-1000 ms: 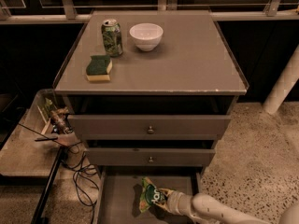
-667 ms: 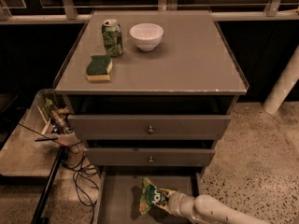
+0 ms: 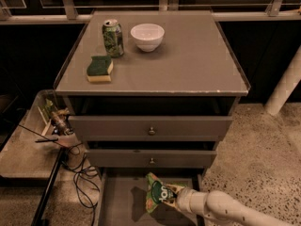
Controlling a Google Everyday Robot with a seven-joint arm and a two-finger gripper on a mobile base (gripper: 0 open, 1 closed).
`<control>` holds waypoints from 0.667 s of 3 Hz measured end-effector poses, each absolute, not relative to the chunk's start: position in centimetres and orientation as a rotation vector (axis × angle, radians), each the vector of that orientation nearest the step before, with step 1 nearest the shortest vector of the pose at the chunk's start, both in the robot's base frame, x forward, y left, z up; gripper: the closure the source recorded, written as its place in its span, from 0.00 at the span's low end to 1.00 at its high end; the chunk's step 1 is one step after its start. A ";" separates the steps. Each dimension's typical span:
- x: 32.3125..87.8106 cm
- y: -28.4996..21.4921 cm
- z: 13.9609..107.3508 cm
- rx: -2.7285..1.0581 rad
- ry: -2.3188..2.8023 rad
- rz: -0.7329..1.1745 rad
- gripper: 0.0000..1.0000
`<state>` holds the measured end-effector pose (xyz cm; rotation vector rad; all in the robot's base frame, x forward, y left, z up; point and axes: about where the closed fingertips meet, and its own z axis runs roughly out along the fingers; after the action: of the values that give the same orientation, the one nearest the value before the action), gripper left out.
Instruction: Pick green rice chip bag from bottom drawer and place on counter
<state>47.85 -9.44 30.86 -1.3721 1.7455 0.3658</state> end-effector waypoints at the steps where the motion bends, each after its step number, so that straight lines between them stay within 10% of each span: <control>1: 48.8 -12.1 36.2 -1.393 1.745 0.339 1.00; 2: 48.9 -14.7 41.8 -1.415 1.761 0.275 1.00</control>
Offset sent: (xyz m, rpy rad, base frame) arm 0.0117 -0.0956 0.2077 -0.1834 -0.0712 -0.0224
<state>48.86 -14.70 41.84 -1.4153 1.7611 0.2746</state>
